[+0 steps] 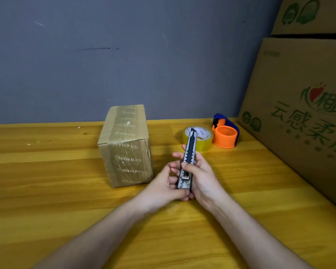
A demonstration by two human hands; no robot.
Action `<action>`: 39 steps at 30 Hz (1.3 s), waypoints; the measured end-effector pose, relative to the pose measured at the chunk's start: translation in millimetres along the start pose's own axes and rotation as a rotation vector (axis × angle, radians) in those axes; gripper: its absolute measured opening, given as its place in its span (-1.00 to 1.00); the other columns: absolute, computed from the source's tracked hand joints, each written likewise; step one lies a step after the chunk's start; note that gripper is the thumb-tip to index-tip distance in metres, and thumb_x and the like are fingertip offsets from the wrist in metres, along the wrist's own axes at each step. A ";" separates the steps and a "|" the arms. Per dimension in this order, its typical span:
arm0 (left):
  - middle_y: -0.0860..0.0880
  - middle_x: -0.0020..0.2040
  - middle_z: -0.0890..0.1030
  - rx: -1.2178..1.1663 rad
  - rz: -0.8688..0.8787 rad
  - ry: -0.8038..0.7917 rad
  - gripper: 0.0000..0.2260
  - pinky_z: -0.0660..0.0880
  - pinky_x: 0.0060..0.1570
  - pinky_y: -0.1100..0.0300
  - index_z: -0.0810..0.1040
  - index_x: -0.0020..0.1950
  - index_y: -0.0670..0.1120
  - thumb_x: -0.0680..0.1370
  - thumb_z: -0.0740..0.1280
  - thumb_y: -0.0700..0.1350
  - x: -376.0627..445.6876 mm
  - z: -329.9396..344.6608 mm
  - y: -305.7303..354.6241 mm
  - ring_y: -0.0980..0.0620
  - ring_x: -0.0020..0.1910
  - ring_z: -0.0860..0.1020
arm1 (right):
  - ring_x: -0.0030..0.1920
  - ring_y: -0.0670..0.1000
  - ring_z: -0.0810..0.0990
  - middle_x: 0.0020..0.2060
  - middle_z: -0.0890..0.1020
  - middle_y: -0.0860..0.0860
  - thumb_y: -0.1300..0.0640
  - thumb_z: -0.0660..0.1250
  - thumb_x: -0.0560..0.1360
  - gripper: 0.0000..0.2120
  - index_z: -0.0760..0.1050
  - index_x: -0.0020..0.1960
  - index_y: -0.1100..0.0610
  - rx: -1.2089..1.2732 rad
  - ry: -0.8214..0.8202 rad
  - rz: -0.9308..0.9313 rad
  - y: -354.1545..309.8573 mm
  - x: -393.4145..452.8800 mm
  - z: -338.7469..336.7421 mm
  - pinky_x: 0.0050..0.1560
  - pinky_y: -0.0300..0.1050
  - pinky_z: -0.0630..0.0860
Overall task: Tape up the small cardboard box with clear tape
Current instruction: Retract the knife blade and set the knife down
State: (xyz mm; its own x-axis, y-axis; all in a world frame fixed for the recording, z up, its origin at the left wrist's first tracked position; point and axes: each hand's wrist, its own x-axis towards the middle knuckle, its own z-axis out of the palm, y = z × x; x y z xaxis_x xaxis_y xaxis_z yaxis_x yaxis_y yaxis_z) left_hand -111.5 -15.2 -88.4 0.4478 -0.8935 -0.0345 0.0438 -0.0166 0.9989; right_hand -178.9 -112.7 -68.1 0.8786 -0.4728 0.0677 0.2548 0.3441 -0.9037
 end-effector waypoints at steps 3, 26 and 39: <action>-0.17 -0.20 0.58 -0.029 0.015 0.005 -0.50 0.60 -0.32 0.30 0.28 0.17 -0.04 0.45 0.24 -0.55 -1.4 1.1 2.4 0.12 -0.39 0.65 | -0.22 -0.06 0.67 -0.03 0.63 0.08 0.56 0.03 0.49 -0.49 0.34 0.28 0.12 -0.003 -0.029 -0.016 0.3 1.4 -1.2 -0.15 -0.26 0.61; -0.27 -0.10 0.68 -0.232 -0.106 0.100 -0.71 0.65 -0.17 0.12 0.54 0.09 -0.10 0.62 0.04 -0.25 -7.1 -6.4 12.7 -0.18 -0.22 0.69 | 0.03 0.20 0.55 0.20 0.54 0.33 0.30 0.26 0.54 -0.65 0.36 0.27 0.02 -0.275 -0.151 0.157 3.3 3.3 -21.5 -0.17 -0.07 0.50; -0.05 -0.14 0.71 -0.169 -0.082 -0.012 -0.76 0.63 -0.19 0.30 0.57 0.09 -0.10 0.54 0.25 -0.36 -7.9 -6.8 13.0 -0.01 -0.24 0.70 | -0.11 -0.10 0.67 0.04 0.64 0.04 0.41 0.21 0.53 -0.60 0.25 0.30 0.11 -0.322 -0.229 0.115 5.5 4.1 -26.2 -0.23 -0.25 0.58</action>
State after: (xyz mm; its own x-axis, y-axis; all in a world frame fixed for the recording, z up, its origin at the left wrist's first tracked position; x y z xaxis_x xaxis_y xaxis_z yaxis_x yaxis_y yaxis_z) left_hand -108.4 -5.3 -75.4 0.4258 -0.8976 -0.1141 0.2292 -0.0150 0.9733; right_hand -184.5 -134.0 -83.9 0.9704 -0.2407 0.0181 0.0423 0.0955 -0.9945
